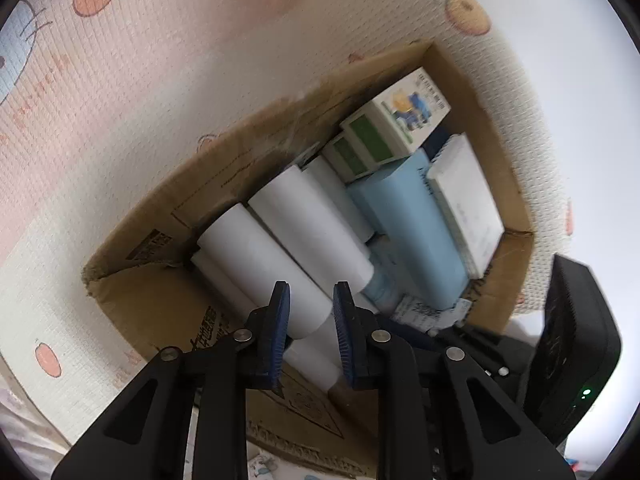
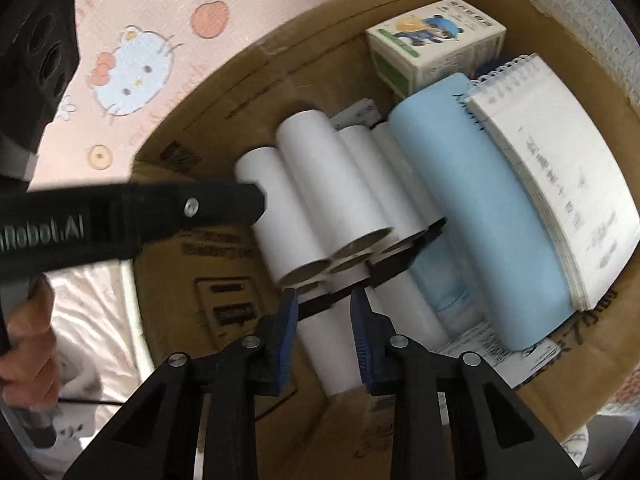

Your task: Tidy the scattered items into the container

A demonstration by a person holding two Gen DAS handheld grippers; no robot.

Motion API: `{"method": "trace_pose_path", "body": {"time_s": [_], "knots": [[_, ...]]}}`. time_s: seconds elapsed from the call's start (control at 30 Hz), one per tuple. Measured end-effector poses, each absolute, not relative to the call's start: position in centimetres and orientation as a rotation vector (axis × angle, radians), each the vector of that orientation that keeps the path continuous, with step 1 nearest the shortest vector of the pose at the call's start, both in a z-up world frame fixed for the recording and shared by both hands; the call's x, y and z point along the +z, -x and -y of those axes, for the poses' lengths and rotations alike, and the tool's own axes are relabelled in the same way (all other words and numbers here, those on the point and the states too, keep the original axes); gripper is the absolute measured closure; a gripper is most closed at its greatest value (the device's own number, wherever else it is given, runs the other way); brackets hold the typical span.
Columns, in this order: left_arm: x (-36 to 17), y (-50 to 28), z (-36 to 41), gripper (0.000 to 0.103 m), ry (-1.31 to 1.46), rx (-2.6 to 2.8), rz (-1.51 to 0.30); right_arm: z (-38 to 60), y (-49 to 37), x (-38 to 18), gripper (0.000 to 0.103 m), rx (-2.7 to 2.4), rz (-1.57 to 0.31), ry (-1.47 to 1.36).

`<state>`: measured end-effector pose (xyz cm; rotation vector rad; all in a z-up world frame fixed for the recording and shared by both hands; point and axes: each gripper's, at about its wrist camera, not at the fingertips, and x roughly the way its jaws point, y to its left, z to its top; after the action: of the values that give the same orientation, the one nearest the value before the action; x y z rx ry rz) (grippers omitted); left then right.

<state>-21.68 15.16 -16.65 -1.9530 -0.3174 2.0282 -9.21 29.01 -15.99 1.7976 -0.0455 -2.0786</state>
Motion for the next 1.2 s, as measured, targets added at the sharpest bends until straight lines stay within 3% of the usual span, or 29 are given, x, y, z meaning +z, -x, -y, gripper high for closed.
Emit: {"method": "trace_pose_path", "body": {"time_s": [0.1, 0.5, 0.7, 0.9, 1.2], "knots": [[-17.3, 22.1, -15.5, 0.080, 1.978, 2.042, 0.290, -28.8, 9.6, -16.2, 0.079, -2.124, -0.061, -1.821], [-18.2, 22.1, -16.2, 0.080, 2.008, 2.081, 0.251, -29.3, 10.7, -17.2, 0.079, -2.096, -0.060, -1.870], [-15.8, 20.8, -16.0, 0.079, 1.893, 2.190, 0.230, -30.6, 8.6, -15.7, 0.079, -2.118, -0.004, -1.839], [-13.1, 18.3, -15.5, 0.057, 1.728, 2.296, 0.293, -31.7, 5.6, -11.8, 0.079, -2.213, -0.040, -1.755], [-9.3, 13.9, -15.2, 0.043, 1.453, 2.490, 0.372, -30.9, 3.2, -7.6, 0.076, -2.329, -0.138, -1.680]]}}
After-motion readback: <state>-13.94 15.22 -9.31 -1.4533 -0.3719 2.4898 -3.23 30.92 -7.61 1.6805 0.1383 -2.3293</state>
